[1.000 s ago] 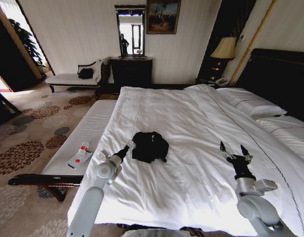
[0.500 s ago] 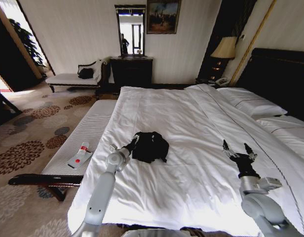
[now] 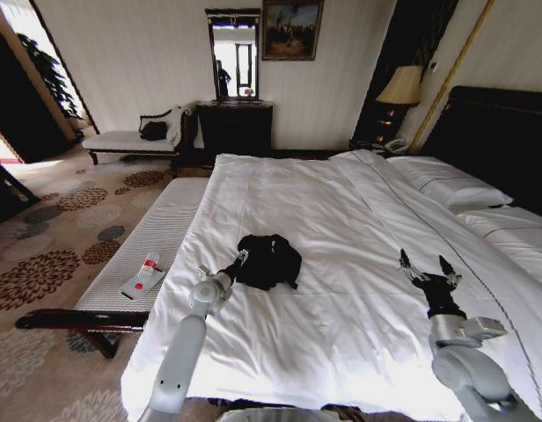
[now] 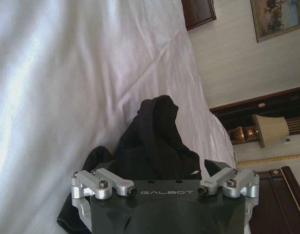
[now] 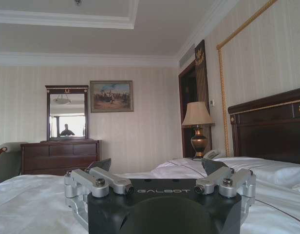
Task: Fold the clothes on the bed.
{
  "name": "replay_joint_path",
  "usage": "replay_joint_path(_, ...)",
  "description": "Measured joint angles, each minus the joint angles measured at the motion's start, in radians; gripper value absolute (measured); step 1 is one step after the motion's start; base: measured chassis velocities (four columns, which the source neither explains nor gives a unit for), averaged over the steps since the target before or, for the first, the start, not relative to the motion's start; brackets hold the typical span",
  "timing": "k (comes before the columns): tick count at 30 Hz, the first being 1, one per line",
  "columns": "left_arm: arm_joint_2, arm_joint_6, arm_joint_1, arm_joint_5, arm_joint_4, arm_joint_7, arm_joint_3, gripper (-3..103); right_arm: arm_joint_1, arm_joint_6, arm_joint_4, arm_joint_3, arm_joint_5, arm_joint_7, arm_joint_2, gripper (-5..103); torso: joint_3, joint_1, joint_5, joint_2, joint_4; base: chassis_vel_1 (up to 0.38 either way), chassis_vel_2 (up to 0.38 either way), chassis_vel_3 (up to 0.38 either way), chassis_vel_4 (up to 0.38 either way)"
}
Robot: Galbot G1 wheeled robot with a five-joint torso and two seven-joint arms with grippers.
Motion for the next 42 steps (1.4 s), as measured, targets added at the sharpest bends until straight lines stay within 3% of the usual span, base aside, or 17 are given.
replay_joint_path(8,-0.016,0.0,-0.067,-0.01,0.016,-0.012,-0.009,100,-0.009,-0.004,0.005,0.001,-0.012,0.003,-0.003,100,0.0,0.0,0.0001,0.0,-0.0004,0.0,0.0,0.0,0.0)
replay_joint_path(20,-0.034,0.004,-0.063,0.014,0.043,-0.014,0.012,100,-0.011,-0.007,0.001,0.009,-0.015,0.005,-0.008,100,0.0,0.0,0.0001,0.0,-0.0002,0.0,0.0,0.0,0.0)
replay_joint_path(23,-0.034,0.004,-0.056,0.027,0.043,-0.014,0.016,87,-0.011,-0.007,-0.001,0.009,-0.018,0.005,-0.007,100,0.0,0.0,0.0001,0.0,-0.0002,0.0,0.0,0.0,0.0)
replay_joint_path(25,-0.034,0.004,-0.055,0.029,0.043,-0.014,0.016,87,-0.011,-0.007,-0.001,0.009,-0.018,0.006,-0.006,100,0.0,0.0,0.0002,0.0,-0.0002,0.0,0.0,0.0,0.0)
replay_joint_path(33,-0.026,0.001,-0.051,0.03,0.043,-0.015,0.004,48,-0.008,-0.01,-0.002,0.005,-0.022,0.009,-0.008,100,0.0,0.0,0.0001,0.0,-0.0001,0.0,0.0,0.0,0.0)
replay_joint_path(35,-0.026,0.001,-0.05,0.03,0.043,-0.016,0.002,48,-0.008,-0.01,-0.002,0.005,-0.022,0.01,-0.008,100,0.0,0.0,0.0001,0.0,-0.0002,0.0,0.0,0.0,0.0)
replay_joint_path(38,-0.027,0.001,-0.045,0.03,0.043,-0.018,0.0,32,-0.011,-0.011,0.0,0.005,-0.025,0.01,-0.009,100,0.0,0.0,0.0001,0.0,-0.0001,0.0,0.0,0.0,0.0)
replay_joint_path(42,-0.03,0.002,-0.04,0.034,0.043,-0.019,0.004,21,-0.013,-0.011,0.001,0.009,-0.025,0.012,-0.01,100,0.0,0.0,0.0001,0.0,-0.0002,0.0,0.0,0.0,0.0)
